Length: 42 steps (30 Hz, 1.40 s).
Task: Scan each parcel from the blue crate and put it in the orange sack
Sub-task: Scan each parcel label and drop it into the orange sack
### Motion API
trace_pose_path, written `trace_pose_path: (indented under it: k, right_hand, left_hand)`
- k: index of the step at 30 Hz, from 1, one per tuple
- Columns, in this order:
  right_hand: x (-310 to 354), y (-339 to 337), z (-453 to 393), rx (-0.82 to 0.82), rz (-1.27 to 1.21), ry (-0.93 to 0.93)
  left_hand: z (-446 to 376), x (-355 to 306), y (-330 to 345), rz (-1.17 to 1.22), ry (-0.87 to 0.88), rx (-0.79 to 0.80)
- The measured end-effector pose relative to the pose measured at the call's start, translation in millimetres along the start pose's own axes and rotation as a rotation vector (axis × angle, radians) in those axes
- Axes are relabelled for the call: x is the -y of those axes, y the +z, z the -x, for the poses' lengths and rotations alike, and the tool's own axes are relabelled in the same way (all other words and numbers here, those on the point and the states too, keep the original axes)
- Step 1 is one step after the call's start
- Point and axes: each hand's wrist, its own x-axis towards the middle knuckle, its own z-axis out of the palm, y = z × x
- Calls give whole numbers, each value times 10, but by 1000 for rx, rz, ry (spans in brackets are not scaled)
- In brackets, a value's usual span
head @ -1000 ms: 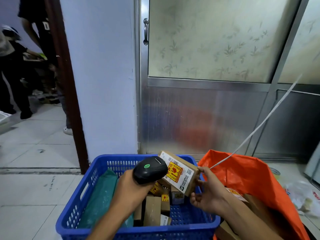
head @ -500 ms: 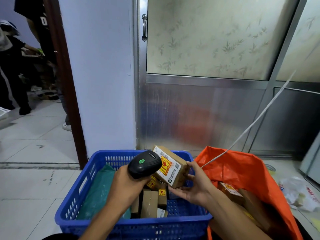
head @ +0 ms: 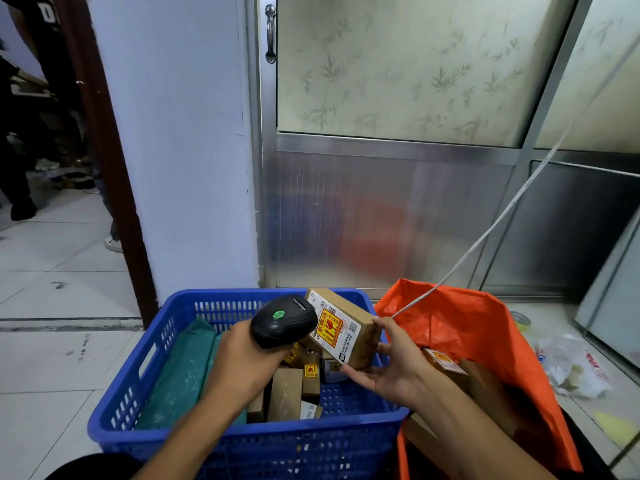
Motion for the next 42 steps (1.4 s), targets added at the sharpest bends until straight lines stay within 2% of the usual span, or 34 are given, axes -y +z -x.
trace_pose_path:
  k: [26, 42]
  right_hand:
    - [-16, 1, -90, -21, 50, 9]
    - [116, -68, -123, -66, 85, -47]
  left_hand:
    - [-1, -23, 119, -51, -89, -21]
    - [43, -14, 113, -43, -55, 31]
